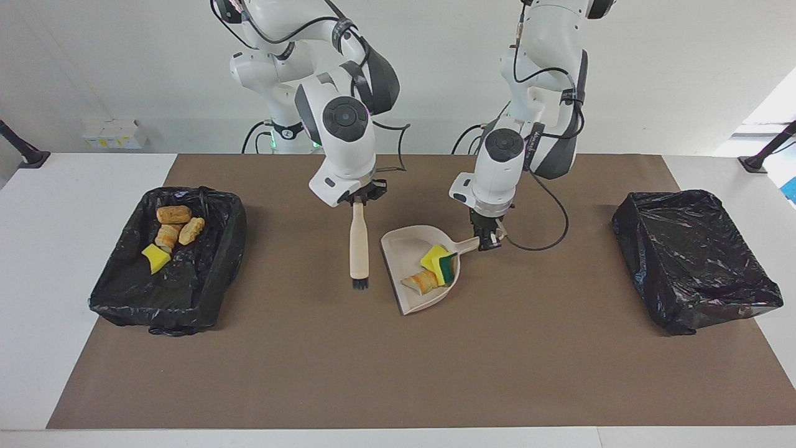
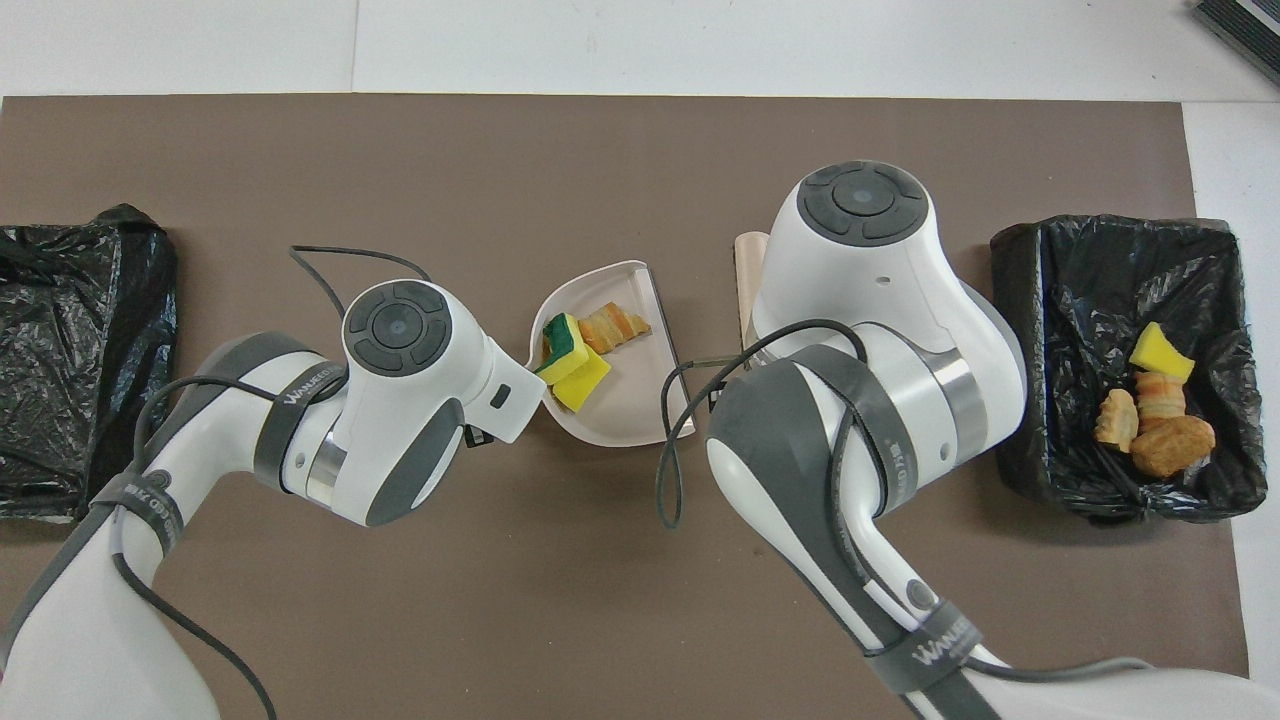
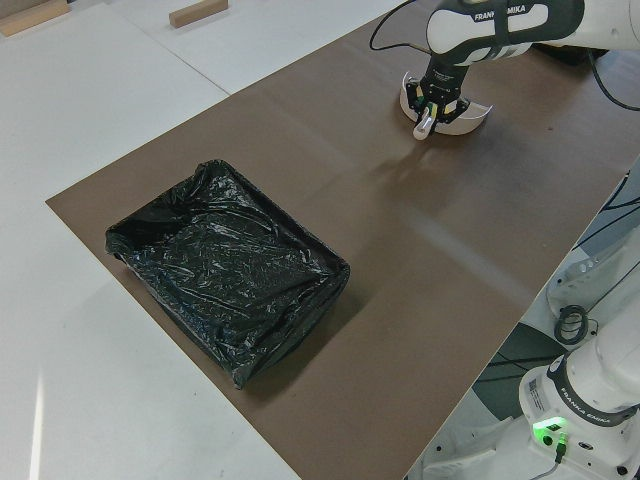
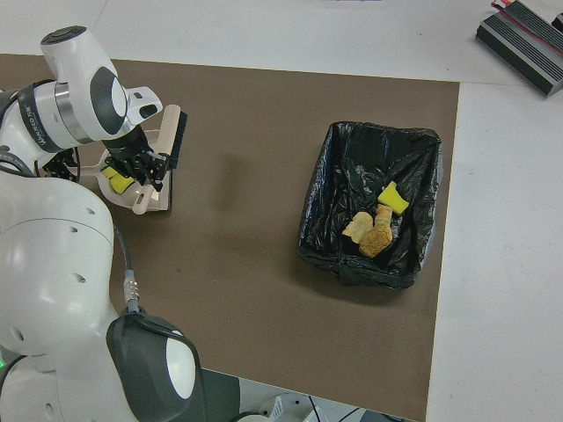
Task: Sweep and dump trash in bin
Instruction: 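Carry the dustpan toward the bin with the left gripper while the right gripper withdraws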
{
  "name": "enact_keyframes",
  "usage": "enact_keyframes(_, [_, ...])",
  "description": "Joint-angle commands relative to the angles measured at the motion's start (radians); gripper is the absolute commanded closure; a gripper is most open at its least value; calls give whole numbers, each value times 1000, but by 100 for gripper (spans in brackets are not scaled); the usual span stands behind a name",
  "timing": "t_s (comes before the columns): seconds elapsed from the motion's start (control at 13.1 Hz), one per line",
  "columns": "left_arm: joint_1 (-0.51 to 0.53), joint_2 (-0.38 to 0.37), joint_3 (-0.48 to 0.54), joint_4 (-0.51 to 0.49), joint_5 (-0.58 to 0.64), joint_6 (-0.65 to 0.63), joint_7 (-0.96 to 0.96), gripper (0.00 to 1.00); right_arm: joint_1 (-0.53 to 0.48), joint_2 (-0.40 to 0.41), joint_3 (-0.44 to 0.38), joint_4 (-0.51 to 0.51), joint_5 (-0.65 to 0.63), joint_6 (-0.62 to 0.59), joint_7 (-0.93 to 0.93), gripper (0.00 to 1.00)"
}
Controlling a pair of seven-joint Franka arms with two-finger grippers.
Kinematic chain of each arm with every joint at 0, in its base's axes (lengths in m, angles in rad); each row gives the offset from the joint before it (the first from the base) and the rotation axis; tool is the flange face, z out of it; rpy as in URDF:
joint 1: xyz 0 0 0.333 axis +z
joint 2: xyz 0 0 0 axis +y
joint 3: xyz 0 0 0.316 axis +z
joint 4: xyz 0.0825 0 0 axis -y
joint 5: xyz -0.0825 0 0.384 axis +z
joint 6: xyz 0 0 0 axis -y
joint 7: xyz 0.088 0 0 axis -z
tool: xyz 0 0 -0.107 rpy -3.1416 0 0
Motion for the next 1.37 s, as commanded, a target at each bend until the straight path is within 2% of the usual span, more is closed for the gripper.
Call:
enact_keyframes(0.0, [31,-32,-3,19,-2,-4,27,100,-38,-52,4,-35,13,-63,63,100])
enact_keyframes(0.15, [65,-33,-3,47,-30,-39,85,100,-53,-66,10,-58,35,-100,44,100])
enact_keyframes(0.23, [97,-32,-3,70,-46,-66,134,100,-41,-106,10,-121,77,-91,31,100])
enact_keyframes(0.31, [120,-32,-1,91,-59,-95,176,100,-37,-156,9,-219,134,-32,-1,100])
enact_keyframes(0.46, [180,-32,-3,142,-82,-138,242,100,2,-238,10,-377,167,74,-15,100])
enact_keyframes(0.61, [237,-30,-3,200,-114,-178,317,100,64,-228,10,-428,170,145,29,100])
enact_keyframes(0.92, [384,-23,-4,300,-123,-283,506,100,226,-133,10,-428,181,312,173,100])
enact_keyframes(1.07, [450,-21,-3,322,-148,-295,610,100,259,-93,10,-424,199,360,204,100])
enact_keyframes(1.3, [556,-20,-3,326,-149,-301,788,100,276,-92,12,-433,201,421,175,100])
